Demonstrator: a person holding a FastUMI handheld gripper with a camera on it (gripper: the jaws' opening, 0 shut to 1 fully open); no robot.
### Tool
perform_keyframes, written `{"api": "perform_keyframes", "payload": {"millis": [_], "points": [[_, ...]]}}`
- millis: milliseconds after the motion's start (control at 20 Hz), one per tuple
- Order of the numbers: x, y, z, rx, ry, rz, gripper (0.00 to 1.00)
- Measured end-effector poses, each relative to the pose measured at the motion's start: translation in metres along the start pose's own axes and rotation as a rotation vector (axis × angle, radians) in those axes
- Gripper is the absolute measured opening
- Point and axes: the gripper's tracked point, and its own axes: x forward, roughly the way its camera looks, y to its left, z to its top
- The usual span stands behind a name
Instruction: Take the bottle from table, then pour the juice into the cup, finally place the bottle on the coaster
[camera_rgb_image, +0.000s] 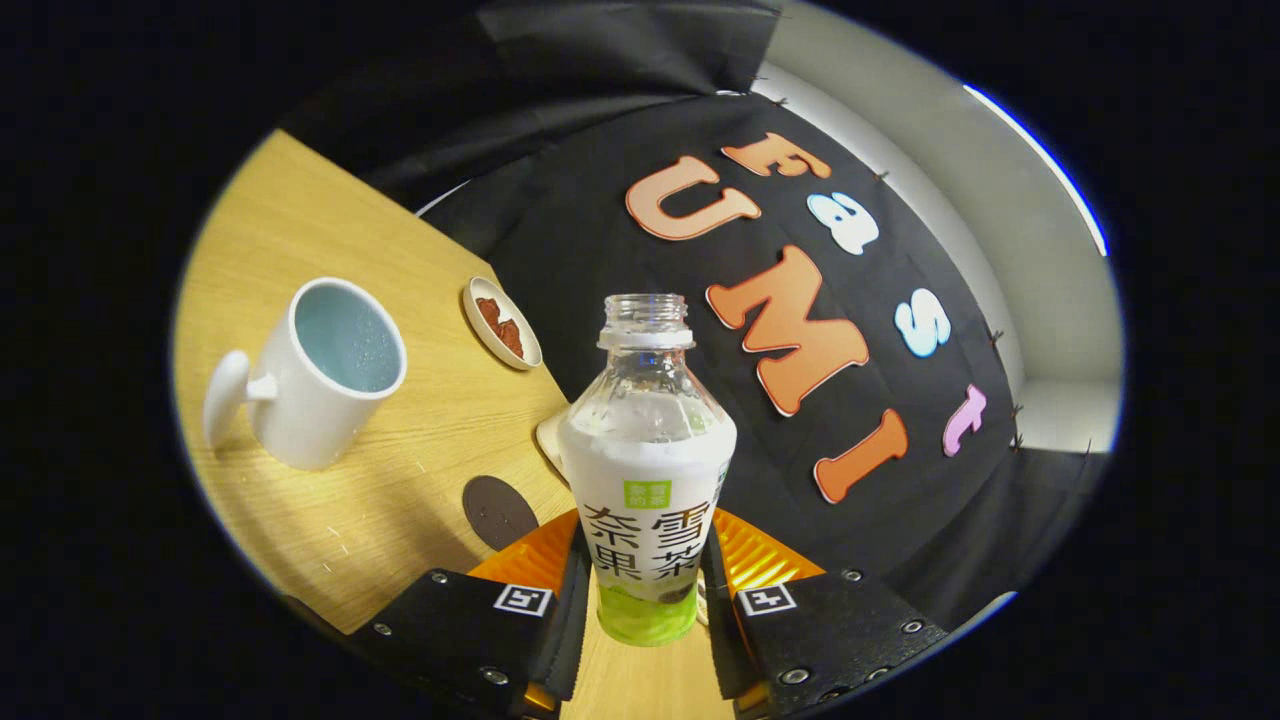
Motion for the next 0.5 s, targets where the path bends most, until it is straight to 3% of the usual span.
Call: {"api": "perform_keyframes", "payload": {"millis": [200,500], "points": [[0.010,-0.002,0.009,-0.189,-0.018,-0.065,0.53],[0.017,0.000,0.027,-0.357,-0.069,-0.101,0.53]]}}
